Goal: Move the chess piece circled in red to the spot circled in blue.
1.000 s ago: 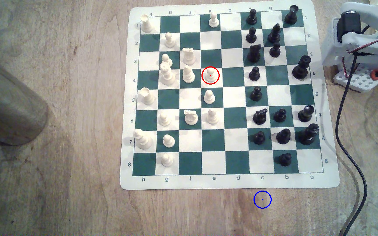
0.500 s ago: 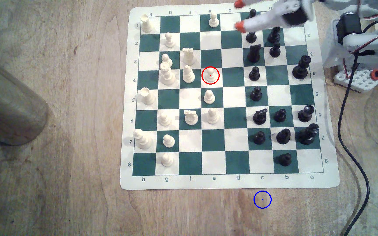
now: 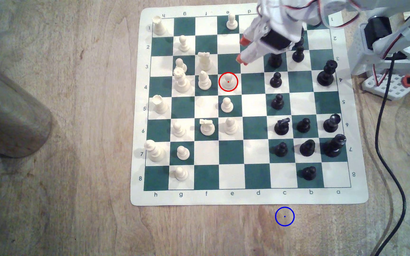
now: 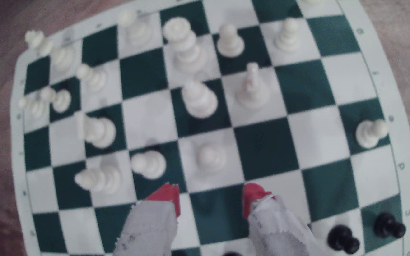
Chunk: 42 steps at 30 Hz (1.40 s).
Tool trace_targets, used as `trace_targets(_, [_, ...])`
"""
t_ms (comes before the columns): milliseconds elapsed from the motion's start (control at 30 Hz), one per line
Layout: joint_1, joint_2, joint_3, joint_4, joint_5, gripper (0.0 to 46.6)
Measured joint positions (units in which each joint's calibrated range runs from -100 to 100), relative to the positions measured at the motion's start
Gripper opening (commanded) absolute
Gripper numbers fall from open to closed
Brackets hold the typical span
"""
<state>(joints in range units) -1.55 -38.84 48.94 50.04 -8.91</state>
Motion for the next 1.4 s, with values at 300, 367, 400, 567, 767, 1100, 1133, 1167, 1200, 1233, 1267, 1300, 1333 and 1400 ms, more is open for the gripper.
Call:
trace_targets(300, [-2.51,11.14,-4.61,0.0,-3.52,12.4])
trace_targets(367, [-2.95,13.57,-6.69,0.0,-4.49,12.6])
trace_targets(400, [-2.95,14.41,-7.41,0.0,-4.59,12.7])
trace_targets(567, [-2.88,20.53,-10.21,-1.75,-4.79,13.5])
trace_targets(767, [-1.4,25.22,-11.48,-4.14,-4.79,13.0])
trace_targets(1100, [-1.92,31.59,-15.27,-4.38,-4.79,10.7])
trace_targets(1133, [-1.92,32.26,-15.45,-4.38,-4.79,10.7])
trace_targets(1167, [-1.99,32.93,-15.73,-4.62,-4.79,10.7])
trace_targets(1200, [-1.99,33.35,-15.82,-4.78,-4.79,10.7])
trace_targets(1233, [-1.92,33.93,-15.91,-5.02,-4.79,10.7])
trace_targets(1267, [-1.92,34.1,-15.91,-5.1,-4.79,10.7])
trace_targets(1300, [-1.92,34.27,-15.91,-5.26,-4.79,10.6])
trace_targets(1333, [-1.92,34.44,-15.91,-5.42,-4.79,10.5])
trace_targets(1400, [-1.92,34.94,-16.54,-5.42,-4.79,10.2])
